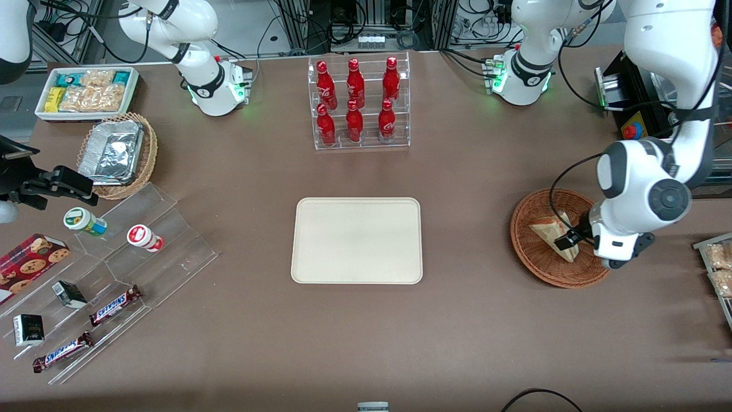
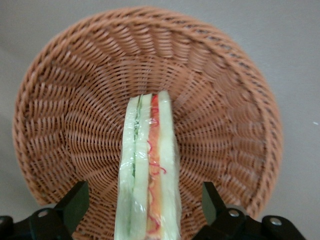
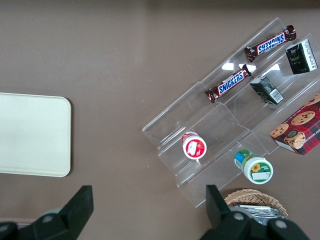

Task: Place sandwich from basket to tray
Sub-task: 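Close the left gripper on the sandwich and lift it from the basket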

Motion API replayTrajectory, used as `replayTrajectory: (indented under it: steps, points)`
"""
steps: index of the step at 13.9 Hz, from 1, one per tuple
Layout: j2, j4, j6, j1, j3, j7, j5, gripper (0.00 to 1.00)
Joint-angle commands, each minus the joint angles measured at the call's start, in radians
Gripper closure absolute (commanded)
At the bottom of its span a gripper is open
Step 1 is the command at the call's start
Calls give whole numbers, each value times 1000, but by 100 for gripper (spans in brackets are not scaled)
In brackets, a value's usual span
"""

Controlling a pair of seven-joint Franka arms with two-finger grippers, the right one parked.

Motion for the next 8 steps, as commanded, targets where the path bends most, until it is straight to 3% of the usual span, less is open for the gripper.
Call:
replayTrajectory:
  steps: [1,7,8]
  points:
    - [-5,-32,37,5,1,-44,7,0]
    - [37,-63,96,-1,-1,-42,-1,3]
    - [45,-63,96,-3,-1,-42,-4,9]
